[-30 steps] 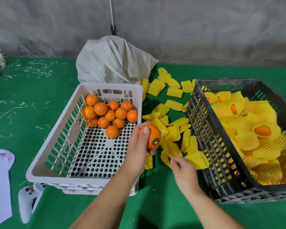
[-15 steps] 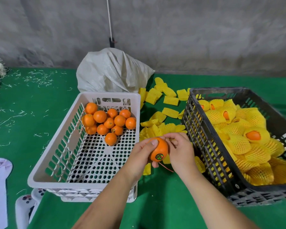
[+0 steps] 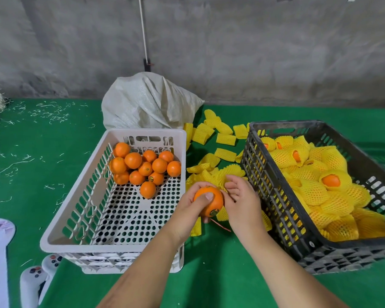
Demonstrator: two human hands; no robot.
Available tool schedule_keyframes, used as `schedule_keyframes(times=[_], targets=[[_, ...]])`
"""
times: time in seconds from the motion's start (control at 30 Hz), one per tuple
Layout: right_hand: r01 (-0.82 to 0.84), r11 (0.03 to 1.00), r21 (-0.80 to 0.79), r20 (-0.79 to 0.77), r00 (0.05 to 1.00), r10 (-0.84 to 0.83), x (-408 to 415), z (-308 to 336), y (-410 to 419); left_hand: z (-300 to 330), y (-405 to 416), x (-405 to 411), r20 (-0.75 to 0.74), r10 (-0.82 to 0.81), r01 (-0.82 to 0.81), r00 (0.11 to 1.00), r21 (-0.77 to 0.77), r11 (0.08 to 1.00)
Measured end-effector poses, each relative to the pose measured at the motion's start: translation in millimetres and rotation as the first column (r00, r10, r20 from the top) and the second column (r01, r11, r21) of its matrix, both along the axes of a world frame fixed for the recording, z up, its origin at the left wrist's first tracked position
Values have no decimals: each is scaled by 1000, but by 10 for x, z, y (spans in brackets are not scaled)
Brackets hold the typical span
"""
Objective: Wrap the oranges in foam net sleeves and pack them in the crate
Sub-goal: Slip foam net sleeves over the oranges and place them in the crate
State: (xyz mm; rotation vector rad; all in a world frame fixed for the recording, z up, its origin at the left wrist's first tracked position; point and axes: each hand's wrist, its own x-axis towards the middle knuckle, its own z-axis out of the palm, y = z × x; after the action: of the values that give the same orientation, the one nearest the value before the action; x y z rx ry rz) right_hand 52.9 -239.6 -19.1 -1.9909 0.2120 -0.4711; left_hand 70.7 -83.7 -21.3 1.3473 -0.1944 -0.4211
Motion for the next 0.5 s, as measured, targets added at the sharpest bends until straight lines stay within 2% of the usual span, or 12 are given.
schedule_keyframes(times=[0.07,0.13,0.3,0.37,0.5], targets=[[5,991,-133,-1,1000,-5,19,-21,-17,16,24,7,-15,-80,80,997,18,997],[23,985,-170,17,1000,-20,15,-47,-46,18,13,18,-6,-110,110,994,56,992],[60,997,-47,16,998,-59,-59,-28,-114,-7,-86,24,29,61,-63,998,76,995],[49,997,-58,64,997,-46,-146,15,-54,6,-103,26,46,102,-105,994,68,992],[0,987,-164,155,987,26,-341,-18,134,18,-69,44,37,202,-198,979,-77,977]])
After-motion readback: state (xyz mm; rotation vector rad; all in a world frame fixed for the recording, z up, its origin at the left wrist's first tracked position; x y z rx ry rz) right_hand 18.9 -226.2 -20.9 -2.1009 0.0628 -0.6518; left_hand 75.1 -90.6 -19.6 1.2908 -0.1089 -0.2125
